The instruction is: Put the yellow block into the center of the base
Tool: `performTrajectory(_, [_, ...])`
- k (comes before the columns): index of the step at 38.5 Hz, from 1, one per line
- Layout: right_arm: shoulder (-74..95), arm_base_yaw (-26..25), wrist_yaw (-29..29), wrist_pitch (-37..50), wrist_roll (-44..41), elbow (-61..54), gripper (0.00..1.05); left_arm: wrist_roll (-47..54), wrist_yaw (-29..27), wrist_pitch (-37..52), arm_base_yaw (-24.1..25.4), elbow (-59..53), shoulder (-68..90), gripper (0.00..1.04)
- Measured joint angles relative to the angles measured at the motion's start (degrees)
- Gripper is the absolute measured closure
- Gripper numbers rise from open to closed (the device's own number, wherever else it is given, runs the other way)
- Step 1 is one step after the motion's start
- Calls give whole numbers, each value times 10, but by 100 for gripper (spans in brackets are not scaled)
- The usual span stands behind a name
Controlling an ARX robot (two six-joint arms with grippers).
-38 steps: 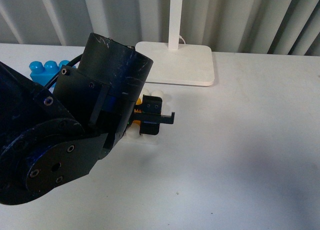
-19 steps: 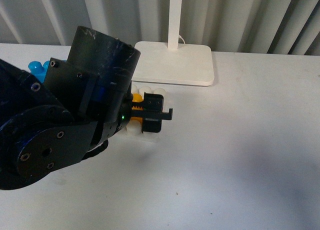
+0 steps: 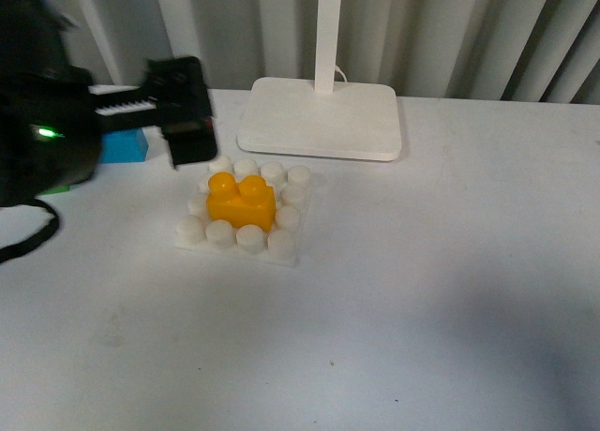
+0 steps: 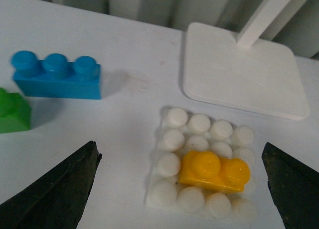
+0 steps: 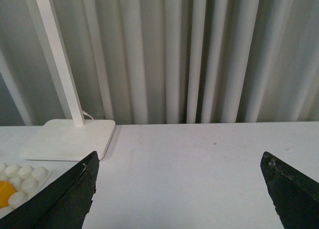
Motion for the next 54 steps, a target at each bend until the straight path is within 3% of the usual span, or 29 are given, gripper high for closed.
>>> performTrajectory(8, [0, 0, 0, 0, 0, 0, 9, -26, 68, -19, 91, -100, -181, 7])
performTrajectory(11, [0, 0, 0, 0, 0, 0, 9, 64, 42, 178, 114, -167, -187, 25])
performTrajectory(13, [0, 0, 0, 0, 0, 0, 9, 122, 53, 238, 122, -199, -202, 37])
performTrajectory(22, [0, 0, 0, 0, 0, 0, 9, 174, 83, 179, 153, -257, -334, 88])
performTrajectory(26, [0, 0, 0, 0, 0, 0, 9, 176, 99, 149, 167, -269, -378, 101])
performTrajectory(32, [0, 0, 0, 0, 0, 0, 9, 179, 132, 97, 203, -283, -445, 101])
performTrajectory(54, [0, 0, 0, 0, 0, 0, 9, 180, 135, -139, 205, -300, -711, 101])
